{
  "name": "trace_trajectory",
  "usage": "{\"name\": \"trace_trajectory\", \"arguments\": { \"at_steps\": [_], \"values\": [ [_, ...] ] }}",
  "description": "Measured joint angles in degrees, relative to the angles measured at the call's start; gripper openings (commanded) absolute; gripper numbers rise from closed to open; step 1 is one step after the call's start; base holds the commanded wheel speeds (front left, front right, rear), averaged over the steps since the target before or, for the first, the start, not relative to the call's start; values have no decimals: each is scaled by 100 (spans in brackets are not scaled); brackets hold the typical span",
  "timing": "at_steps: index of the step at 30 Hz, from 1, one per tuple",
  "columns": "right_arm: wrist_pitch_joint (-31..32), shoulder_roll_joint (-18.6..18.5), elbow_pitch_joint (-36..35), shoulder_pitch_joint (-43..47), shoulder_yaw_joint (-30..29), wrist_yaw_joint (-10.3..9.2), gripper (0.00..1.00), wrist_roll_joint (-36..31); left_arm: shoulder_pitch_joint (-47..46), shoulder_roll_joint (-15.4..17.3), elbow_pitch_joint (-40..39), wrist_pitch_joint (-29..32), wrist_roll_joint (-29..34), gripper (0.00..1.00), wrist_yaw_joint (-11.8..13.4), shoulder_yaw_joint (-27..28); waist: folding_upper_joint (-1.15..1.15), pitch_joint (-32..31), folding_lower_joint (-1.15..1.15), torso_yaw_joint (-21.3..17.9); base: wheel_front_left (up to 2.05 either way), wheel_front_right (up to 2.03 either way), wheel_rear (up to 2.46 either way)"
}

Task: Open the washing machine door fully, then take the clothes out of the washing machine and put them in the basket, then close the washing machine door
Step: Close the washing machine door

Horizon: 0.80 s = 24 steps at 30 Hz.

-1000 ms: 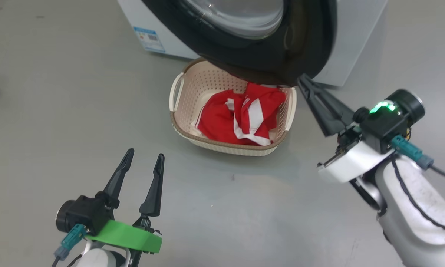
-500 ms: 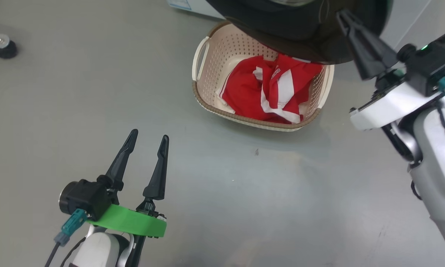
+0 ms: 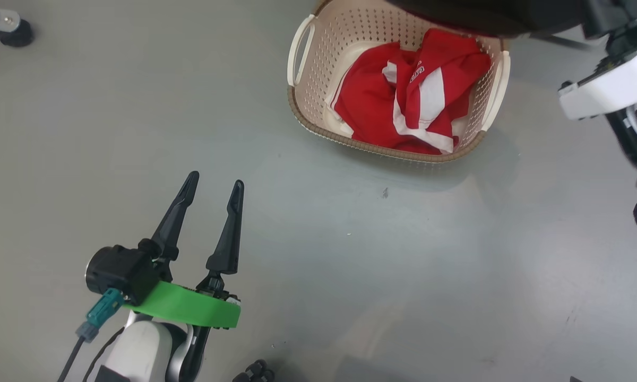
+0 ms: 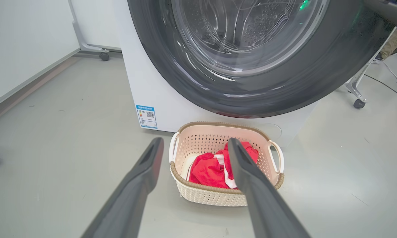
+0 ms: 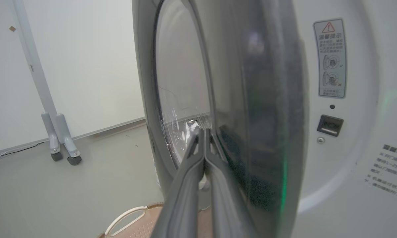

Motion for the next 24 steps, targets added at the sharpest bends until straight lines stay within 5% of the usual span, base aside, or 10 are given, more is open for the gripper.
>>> {"name": "trace_trajectory", "arguments": {
  "at_steps": [24],
  "values": [
    [292,-623,419,-1772,-480,-1,0,-115,-405,-65,-30,0,-569,100,-53,-387,0,875,1,278,0,0,0]
  ]
}}
